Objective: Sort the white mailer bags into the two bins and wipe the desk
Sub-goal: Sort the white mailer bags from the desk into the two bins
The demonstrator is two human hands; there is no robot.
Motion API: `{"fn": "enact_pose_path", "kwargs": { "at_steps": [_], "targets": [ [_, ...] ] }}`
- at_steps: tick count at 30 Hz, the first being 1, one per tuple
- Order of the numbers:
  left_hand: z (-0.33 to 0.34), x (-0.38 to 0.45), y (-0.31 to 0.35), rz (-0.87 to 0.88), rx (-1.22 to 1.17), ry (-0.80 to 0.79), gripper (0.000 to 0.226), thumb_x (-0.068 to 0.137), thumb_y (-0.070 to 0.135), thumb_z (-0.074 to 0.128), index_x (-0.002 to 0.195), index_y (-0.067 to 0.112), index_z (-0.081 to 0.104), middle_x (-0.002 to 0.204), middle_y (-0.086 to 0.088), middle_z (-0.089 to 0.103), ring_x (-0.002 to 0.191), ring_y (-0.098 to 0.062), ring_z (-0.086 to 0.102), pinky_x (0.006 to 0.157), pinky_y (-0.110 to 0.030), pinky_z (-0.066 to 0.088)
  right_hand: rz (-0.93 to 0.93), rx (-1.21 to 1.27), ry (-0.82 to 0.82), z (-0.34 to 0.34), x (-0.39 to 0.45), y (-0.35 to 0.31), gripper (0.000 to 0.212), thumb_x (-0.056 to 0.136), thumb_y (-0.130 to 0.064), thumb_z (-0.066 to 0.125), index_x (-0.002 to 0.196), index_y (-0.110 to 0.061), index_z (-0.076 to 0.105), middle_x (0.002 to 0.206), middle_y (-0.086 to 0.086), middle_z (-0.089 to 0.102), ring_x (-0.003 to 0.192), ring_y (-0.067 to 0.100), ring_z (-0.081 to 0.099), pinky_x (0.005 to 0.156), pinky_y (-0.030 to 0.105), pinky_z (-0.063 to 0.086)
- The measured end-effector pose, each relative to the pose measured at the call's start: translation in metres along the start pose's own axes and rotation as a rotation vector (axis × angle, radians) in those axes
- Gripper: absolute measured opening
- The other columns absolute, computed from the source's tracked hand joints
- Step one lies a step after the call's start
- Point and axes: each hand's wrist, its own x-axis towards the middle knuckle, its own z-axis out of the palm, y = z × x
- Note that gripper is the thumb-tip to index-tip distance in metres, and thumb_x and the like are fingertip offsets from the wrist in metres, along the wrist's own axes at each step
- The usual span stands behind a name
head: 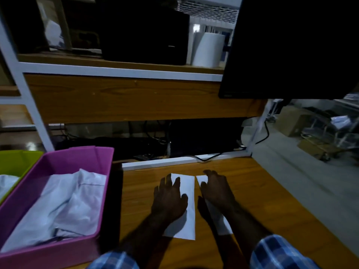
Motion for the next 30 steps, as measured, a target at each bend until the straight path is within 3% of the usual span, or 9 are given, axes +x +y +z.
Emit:
{"fn": "enact_pose_path", "kwargs": {
  "at_steps": [5, 13, 23, 25, 27, 30],
  "targets": [
    [0.042, 0.009, 0.008, -0.051, 0.03, -0.117, 0.068, 0.097, 0.052, 0.034, 0.153, 0.023, 0.008, 0.16, -0.008, -0.009, 0.147, -0.03, -0.005, 0.118, -0.052, 0.008, 0.035, -0.114, -0.118, 0.011, 0.01, 0.043, 0.051, 0.096, -0.036, 0.048, 0.144, -0.03, 0.034, 0.148, 0.01, 0.034, 0.13, 0.033, 0.04, 0.099, 0.041, 0.045],
    [0.084, 0.032, 0.006, -0.088, 0.118, -0.134, 0.075, 0.092, 0.065, 0.023, 0.152, 0.025, 0.001, 0.159, -0.01, -0.015, 0.145, -0.037, -0.009, 0.115, -0.059, 0.005, 0.041, -0.154, -0.24, 0.043, 0.022, 0.078, 0.066, 0.092, -0.055, 0.047, 0.149, -0.037, 0.018, 0.16, 0.015, 0.006, 0.143, 0.042, 0.015, 0.11, 0.057, 0.03],
    [0.115, 0.047, -0.001, -0.118, 0.154, -0.007, 0.084, 0.082, 0.077, 0.006, 0.151, 0.032, -0.008, 0.156, -0.008, -0.023, 0.143, -0.032, -0.023, 0.111, -0.059, -0.008, -0.048, -0.219, -0.106, 0.077, 0.027, 0.095, 0.074, 0.086, -0.076, 0.03, 0.15, -0.046, 0.006, 0.16, 0.014, -0.01, 0.146, 0.041, -0.003, 0.113, 0.062, 0.009],
    [0.121, 0.049, -0.001, -0.123, 0.141, 0.011, 0.082, 0.082, 0.077, 0.007, 0.15, 0.034, -0.009, 0.155, -0.009, -0.023, 0.143, -0.035, -0.022, 0.111, -0.059, -0.009, -0.043, -0.219, -0.093, 0.081, 0.029, 0.097, 0.072, 0.087, -0.076, 0.028, 0.149, -0.048, 0.005, 0.16, 0.013, -0.011, 0.146, 0.041, -0.004, 0.113, 0.063, 0.006],
    [0.125, 0.05, -0.001, -0.116, 0.148, 0.083, 0.075, 0.087, 0.073, 0.012, 0.151, 0.035, 0.0, 0.158, -0.012, -0.011, 0.144, -0.04, -0.01, 0.112, -0.06, -0.001, -0.046, -0.232, -0.067, 0.087, 0.029, 0.099, 0.068, 0.089, -0.073, 0.029, 0.149, -0.048, 0.007, 0.161, 0.015, -0.005, 0.146, 0.041, 0.0, 0.112, 0.062, 0.007],
    [0.125, 0.054, 0.0, -0.13, 0.167, 0.092, 0.064, 0.093, 0.06, 0.019, 0.151, 0.035, 0.009, 0.16, -0.013, 0.003, 0.144, -0.042, 0.001, 0.112, -0.057, 0.012, -0.057, -0.243, 0.028, 0.091, 0.027, 0.098, 0.058, 0.09, -0.063, 0.034, 0.145, -0.043, 0.034, 0.154, 0.02, 0.028, 0.138, 0.045, 0.03, 0.106, 0.063, 0.028]
  ]
}}
